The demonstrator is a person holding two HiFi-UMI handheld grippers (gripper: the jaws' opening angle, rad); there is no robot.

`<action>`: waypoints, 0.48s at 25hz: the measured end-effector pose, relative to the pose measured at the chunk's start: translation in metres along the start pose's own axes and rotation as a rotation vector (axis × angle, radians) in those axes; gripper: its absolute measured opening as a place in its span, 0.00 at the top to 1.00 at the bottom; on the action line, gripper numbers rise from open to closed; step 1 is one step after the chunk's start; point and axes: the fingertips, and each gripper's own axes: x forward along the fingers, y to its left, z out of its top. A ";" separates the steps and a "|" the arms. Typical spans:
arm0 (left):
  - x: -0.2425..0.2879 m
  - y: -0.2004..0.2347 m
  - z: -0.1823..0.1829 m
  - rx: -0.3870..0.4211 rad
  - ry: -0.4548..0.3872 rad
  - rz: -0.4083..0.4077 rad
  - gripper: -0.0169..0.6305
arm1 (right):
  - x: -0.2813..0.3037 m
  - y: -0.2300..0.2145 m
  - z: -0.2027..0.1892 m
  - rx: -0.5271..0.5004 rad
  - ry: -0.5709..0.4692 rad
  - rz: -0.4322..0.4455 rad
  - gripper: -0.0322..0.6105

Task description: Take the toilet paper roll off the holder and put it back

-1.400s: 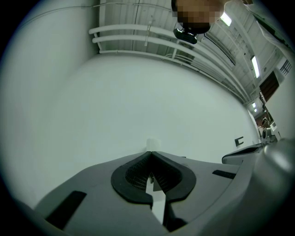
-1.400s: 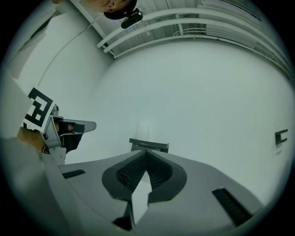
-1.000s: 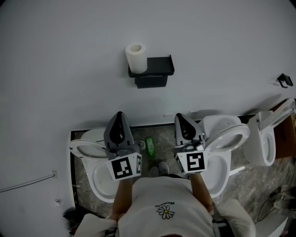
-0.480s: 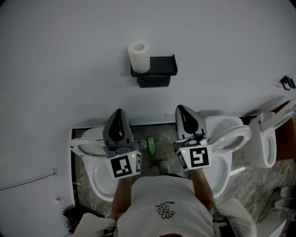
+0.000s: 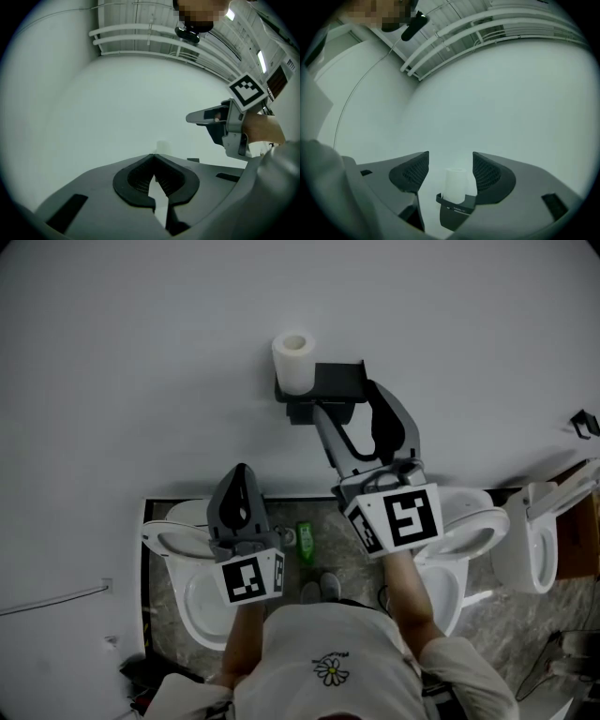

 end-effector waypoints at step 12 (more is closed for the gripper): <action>-0.008 0.022 -0.014 -0.012 0.038 0.057 0.95 | 0.111 0.008 -0.073 0.002 0.279 -0.016 0.42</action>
